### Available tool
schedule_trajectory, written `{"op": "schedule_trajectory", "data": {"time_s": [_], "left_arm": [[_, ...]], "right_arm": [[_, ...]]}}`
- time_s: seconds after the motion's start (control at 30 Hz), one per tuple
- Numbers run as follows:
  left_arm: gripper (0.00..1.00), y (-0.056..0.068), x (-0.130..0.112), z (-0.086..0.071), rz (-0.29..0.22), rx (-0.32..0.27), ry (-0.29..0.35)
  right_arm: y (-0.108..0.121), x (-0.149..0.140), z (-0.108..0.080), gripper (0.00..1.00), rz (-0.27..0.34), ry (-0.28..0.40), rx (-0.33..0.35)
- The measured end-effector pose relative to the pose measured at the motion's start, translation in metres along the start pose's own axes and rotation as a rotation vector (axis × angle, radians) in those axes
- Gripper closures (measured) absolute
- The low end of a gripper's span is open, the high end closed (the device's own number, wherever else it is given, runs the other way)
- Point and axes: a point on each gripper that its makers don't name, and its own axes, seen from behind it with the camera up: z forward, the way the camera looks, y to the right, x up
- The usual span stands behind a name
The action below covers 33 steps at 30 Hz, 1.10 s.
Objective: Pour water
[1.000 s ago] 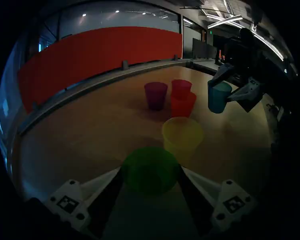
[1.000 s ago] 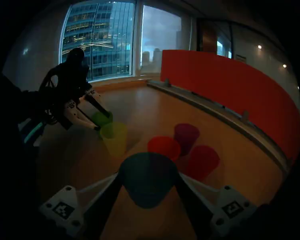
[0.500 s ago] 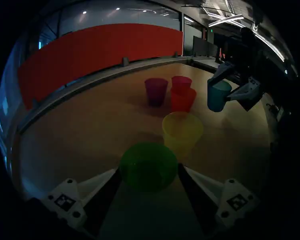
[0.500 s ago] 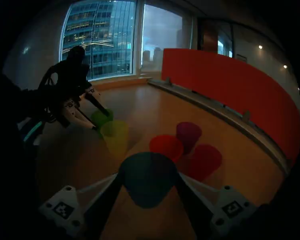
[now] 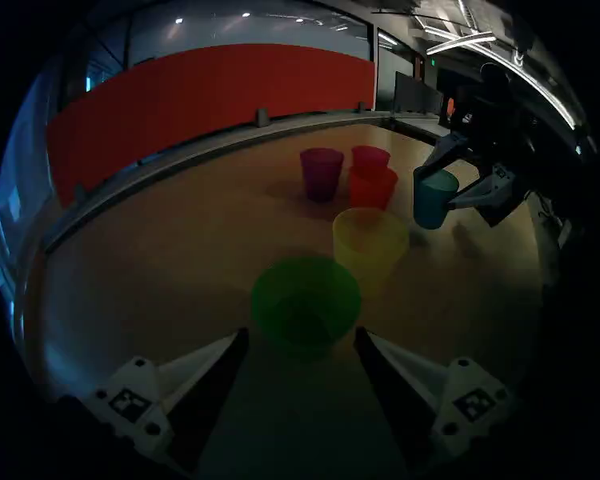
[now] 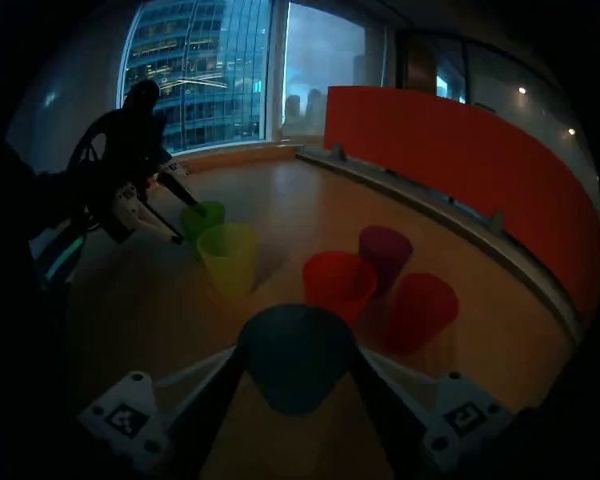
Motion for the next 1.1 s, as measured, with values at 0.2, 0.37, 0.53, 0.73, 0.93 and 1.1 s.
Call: {"op": "schedule_trajectory", "data": {"time_s": [0.2, 0.37, 0.53, 0.73, 0.93, 1.1], "left_arm": [[0.01, 0.001, -0.004, -0.008, -0.011, 0.006, 0.010], [0.01, 0.003, -0.005, -0.013, -0.019, 0.006, 0.017], [0.02, 0.005, -0.006, -0.016, -0.020, 0.004, 0.019], [0.02, 0.007, -0.009, -0.018, -0.018, 0.006, 0.016], [0.02, 0.007, -0.010, -0.018, -0.017, 0.009, 0.014], [0.02, 0.006, -0.009, -0.017, -0.020, 0.016, 0.014]], "right_arm": [[0.001, -0.006, 0.007, 0.08, -0.010, -0.009, -0.003], [0.000, -0.008, 0.011, 0.08, -0.012, -0.011, -0.003], [0.000, -0.009, 0.012, 0.08, -0.009, -0.006, -0.005], [-0.001, -0.015, 0.007, 0.07, -0.014, -0.017, -0.010], [0.001, -0.018, 0.002, 0.07, -0.017, -0.020, -0.022], [0.003, -0.014, 0.003, 0.00, -0.010, -0.007, -0.039]]}}
